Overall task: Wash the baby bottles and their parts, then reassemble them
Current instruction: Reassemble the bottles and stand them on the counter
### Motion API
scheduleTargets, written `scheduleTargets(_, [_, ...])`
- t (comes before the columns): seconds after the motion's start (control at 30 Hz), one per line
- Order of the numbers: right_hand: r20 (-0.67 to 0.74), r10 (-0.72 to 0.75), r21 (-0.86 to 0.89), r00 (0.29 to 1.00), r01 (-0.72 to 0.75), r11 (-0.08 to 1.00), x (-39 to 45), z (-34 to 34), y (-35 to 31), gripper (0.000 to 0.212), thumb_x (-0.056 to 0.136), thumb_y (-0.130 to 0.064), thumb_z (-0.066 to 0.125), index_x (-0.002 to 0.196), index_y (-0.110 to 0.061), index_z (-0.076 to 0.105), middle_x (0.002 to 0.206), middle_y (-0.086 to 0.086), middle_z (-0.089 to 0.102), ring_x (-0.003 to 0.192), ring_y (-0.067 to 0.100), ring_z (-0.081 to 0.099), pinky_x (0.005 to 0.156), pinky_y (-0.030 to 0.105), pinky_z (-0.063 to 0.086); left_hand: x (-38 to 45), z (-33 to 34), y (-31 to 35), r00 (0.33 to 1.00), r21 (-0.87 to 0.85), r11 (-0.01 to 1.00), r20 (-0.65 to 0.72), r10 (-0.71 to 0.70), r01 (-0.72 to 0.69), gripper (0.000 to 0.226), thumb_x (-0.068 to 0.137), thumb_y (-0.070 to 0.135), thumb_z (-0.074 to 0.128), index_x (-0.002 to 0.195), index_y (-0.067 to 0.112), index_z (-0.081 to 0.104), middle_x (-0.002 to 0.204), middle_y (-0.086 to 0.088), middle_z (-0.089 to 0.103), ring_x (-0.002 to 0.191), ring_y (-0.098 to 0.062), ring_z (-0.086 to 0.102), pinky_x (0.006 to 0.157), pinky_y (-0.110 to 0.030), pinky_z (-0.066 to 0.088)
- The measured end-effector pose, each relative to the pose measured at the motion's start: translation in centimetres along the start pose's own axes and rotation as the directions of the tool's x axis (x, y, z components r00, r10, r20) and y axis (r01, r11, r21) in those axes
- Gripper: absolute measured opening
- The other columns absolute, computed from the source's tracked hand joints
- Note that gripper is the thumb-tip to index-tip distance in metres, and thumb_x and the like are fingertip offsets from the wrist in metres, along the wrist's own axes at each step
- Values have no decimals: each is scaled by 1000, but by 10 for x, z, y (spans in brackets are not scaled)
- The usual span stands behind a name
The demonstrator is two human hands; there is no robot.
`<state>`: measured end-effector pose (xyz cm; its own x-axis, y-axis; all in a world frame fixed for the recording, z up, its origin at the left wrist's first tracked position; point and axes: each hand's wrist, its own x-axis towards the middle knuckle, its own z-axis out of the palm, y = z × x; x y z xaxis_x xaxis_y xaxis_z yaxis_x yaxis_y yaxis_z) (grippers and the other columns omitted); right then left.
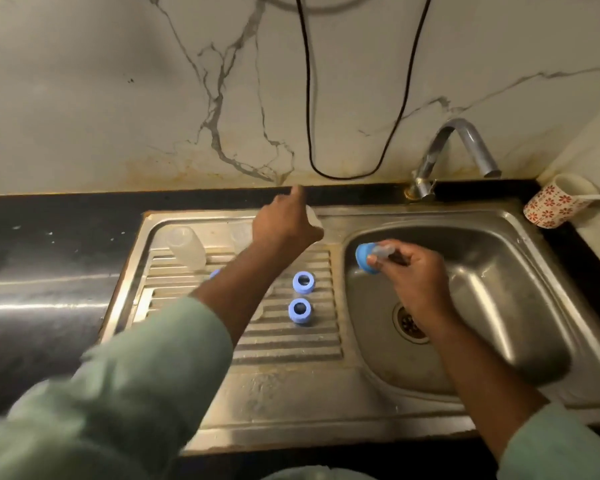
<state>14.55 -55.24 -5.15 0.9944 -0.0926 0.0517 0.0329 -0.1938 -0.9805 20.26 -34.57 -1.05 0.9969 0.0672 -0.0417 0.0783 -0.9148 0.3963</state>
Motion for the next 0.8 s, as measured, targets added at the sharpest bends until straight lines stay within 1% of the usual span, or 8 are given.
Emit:
scheduleTargets(0.1, [-68,14,145,998,-4,989,1,7,-14,25,75,-10,79,90,-28,71,81,-13,74,82,3,70,70,13,53,-19,-11,-16,987,-476,865,48,-155,159,67,70,48,85,123,23,53,105,4,63,91,-19,63,76,-36,57])
scheduleTargets(0.17, [-43,61,254,997,-49,966,-3,17,-21,25,76,-10,78,95,-22,71,84,-7,75,86,11,71,68,19,55,-40,-18,-27,946,-736,594,255,-200,324,53,69,45,88,109,27,56,100,0,67,77,-13,67,59,-28,57])
scheduleTargets(0.23, [32,66,321,997,-73,944,-6,23,-32,33,77,-8,76,104,-25,68,91,-2,75,90,16,71,66,25,57,-61,-26,-41,892,-839,301,422,-164,453,53,68,42,88,109,24,59,107,-10,67,67,-14,70,57,-26,55])
scheduleTargets(0.3, [145,30,342,989,-78,937,-10,27,-39,39,77,-11,75,110,-32,68,102,3,74,98,19,70,70,30,59,-78,-33,-54,854,-838,166,515,-76,520,65,60,43,87,115,19,62,112,-14,63,62,-14,71,62,-28,57])
scheduleTargets(0.4, [340,-56,314,939,-57,948,-24,40,-51,35,78,-16,71,111,-27,72,108,-4,73,101,17,69,78,30,58,-101,-47,-74,824,-818,142,566,18,558,71,53,45,86,116,18,66,113,-17,61,60,-16,67,62,-29,59])
scheduleTargets(0.5, [466,-111,151,878,45,988,-37,53,-65,44,78,-9,75,116,-29,69,109,-14,71,101,9,68,85,26,55,-114,-56,-89,785,-782,112,619,26,613,70,53,47,84,113,14,66,95,-16,70,63,-20,61,59,-28,57])
scheduleTargets(0.7, [549,-156,-21,821,200,980,-51,75,-90,47,71,-5,81,113,-23,69,115,-10,69,106,8,65,85,19,53,-128,-74,-117,686,-705,153,709,163,692,76,70,55,68,126,5,55,93,-19,67,48,-15,61,45,-20,55])
scheduleTargets(0.8, [513,-124,-98,849,201,975,-56,85,-97,42,69,-31,79,110,-29,70,109,-4,71,97,10,68,80,24,57,-135,-74,-125,719,-747,125,663,208,653,69,75,51,71,127,8,55,95,-19,66,52,-17,61,49,-24,57])
